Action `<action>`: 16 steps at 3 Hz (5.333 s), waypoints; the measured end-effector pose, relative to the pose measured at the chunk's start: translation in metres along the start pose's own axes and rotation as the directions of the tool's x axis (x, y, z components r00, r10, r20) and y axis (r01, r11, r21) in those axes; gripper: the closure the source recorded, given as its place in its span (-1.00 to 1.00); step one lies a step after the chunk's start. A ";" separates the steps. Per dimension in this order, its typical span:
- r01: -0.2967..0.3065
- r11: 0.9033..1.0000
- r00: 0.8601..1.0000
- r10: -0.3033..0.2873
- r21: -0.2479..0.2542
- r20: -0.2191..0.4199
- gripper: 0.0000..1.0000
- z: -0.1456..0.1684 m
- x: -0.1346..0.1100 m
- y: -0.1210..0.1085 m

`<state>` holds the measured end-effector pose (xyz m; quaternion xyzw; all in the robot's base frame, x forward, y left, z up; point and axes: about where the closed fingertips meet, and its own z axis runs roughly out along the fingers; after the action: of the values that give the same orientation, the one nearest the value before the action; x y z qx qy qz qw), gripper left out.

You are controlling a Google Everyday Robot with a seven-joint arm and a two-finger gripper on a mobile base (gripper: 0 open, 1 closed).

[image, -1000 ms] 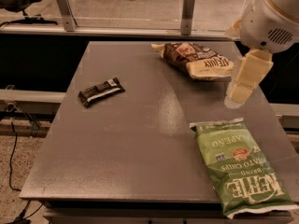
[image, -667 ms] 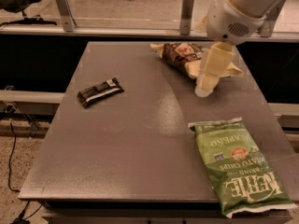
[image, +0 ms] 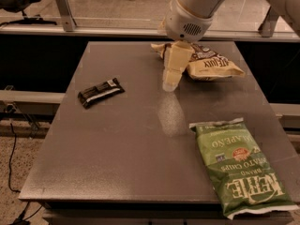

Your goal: Move rxbar chocolate near green jalapeno chip bag

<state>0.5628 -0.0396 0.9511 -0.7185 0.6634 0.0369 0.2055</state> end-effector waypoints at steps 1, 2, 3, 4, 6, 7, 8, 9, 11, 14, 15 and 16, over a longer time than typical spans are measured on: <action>0.055 0.998 0.999 -0.055 -0.037 0.000 -1.00 0.027 -0.023 -0.003; 0.139 0.987 0.990 -0.141 -0.084 -0.020 -1.00 0.065 -0.051 -0.004; 0.193 0.973 0.979 -0.199 -0.129 -0.038 -1.00 0.094 -0.068 -0.008; 0.225 0.960 0.971 -0.236 -0.164 -0.051 -1.00 0.114 -0.079 -0.012; 0.267 0.937 0.957 -0.286 -0.226 -0.055 -1.00 0.144 -0.103 -0.019; 0.281 0.929 0.951 -0.303 -0.242 -0.057 -1.00 0.153 -0.113 -0.019; 0.293 0.920 0.946 -0.318 -0.260 -0.059 -1.00 0.160 -0.119 -0.016; 0.298 0.912 0.943 -0.328 -0.280 -0.062 -0.97 0.168 -0.122 -0.011; 0.301 0.902 0.940 -0.336 -0.309 -0.066 0.09 0.178 -0.125 -0.006; 0.176 0.957 0.983 -0.185 -0.231 -0.018 1.00 0.097 -0.072 0.014; 0.096 0.972 0.994 -0.105 -0.212 -0.033 1.00 0.055 -0.035 0.048; 0.040 0.974 0.997 -0.053 -0.222 -0.052 1.00 0.037 -0.008 0.072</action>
Offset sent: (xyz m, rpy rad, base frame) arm 0.0152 0.0951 -0.0577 -0.0982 0.0350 0.2068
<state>0.4999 -0.0217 0.9022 -0.7531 0.6438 0.0845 0.1061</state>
